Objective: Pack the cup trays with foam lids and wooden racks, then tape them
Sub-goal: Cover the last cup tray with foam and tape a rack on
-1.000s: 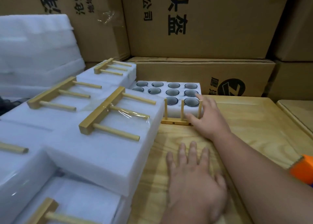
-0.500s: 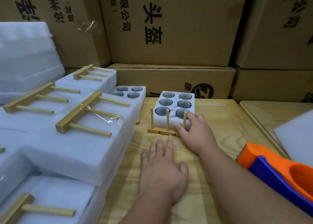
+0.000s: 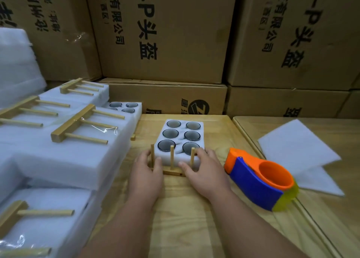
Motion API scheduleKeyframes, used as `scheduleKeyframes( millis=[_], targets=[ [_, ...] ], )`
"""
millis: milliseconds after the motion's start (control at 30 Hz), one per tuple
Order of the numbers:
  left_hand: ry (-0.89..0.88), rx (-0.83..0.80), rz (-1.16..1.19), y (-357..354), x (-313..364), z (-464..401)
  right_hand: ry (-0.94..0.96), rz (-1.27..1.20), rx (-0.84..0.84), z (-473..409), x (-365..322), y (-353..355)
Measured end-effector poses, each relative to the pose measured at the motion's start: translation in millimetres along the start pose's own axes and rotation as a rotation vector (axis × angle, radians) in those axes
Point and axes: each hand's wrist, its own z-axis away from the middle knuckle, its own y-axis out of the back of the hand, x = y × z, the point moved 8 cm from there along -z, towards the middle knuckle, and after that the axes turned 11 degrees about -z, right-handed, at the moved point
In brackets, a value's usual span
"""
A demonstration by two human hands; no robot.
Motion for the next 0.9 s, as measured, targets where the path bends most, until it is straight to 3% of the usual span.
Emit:
scheduleKeyframes(
  millis=[133,500,900],
  targets=[
    [0.024,0.074,0.129,18.9,-3.9,7.3,-0.004,-0.013,-0.023,20.3,0.0,9.3],
    [0.081,0.082,0.421,33.7,-18.7,33.0,0.038,-0.124,-0.022,44.4,-4.5,22.7],
    [0.157,0.054,0.612,30.8,-27.1,30.2,0.044,-0.058,0.010,71.0,-1.3,35.7]
  ],
)
